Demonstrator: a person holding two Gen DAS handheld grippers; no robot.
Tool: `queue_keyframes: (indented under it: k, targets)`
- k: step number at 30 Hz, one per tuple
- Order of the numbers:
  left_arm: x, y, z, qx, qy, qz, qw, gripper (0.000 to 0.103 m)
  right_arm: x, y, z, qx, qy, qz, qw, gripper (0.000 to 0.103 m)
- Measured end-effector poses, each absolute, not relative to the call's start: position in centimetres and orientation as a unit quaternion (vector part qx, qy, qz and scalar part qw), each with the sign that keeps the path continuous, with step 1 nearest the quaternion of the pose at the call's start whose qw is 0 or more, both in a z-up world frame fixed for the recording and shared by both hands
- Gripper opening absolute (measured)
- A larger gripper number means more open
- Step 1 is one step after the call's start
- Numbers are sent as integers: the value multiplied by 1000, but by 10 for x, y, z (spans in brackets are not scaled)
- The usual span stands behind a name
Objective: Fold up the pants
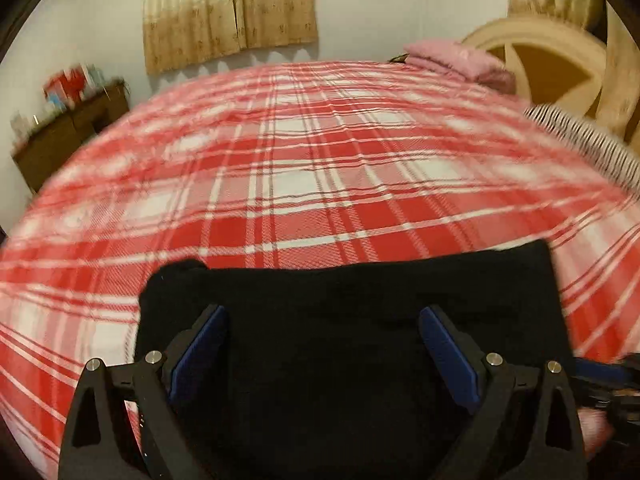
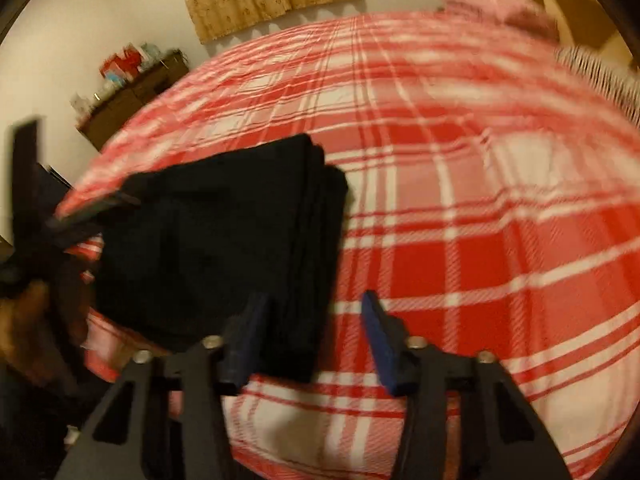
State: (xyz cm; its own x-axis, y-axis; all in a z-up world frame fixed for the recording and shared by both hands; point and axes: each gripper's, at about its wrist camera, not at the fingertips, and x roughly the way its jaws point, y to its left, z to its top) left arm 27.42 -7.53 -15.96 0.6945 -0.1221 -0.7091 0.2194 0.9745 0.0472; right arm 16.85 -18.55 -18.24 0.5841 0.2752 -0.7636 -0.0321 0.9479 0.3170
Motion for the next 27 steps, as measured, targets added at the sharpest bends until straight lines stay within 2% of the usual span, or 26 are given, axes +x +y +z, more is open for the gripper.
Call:
queue_keyframes:
  k: [2,4,12,14,16,19,27]
  targets:
    - [272,-74,-159,62,376,-95,920,97,170,-183,-179,141,453,106,874,19]
    - [270,-67,-160,51,374,-101,921,97,166,-180,-172,128,449,110,877,18]
    - [254,-39,-146,28,355,-91,930,97,167,-184,-182,116,449,118,878,27]
    - [254,-30,-143,30,351,-81,933,97,163,-184,-181,115,437,113,885,41]
    - [252,-16,-141,29,344,-69,936,97,161,-186,-181,121,429,112,888,47]
    - [254,4,-146,27,352,-54,934,97,162,-190,-178,134,416,109,893,70]
    - [258,29,-168,-1,374,-50,926,97,176,-198,-175,159,397,86,900,71]
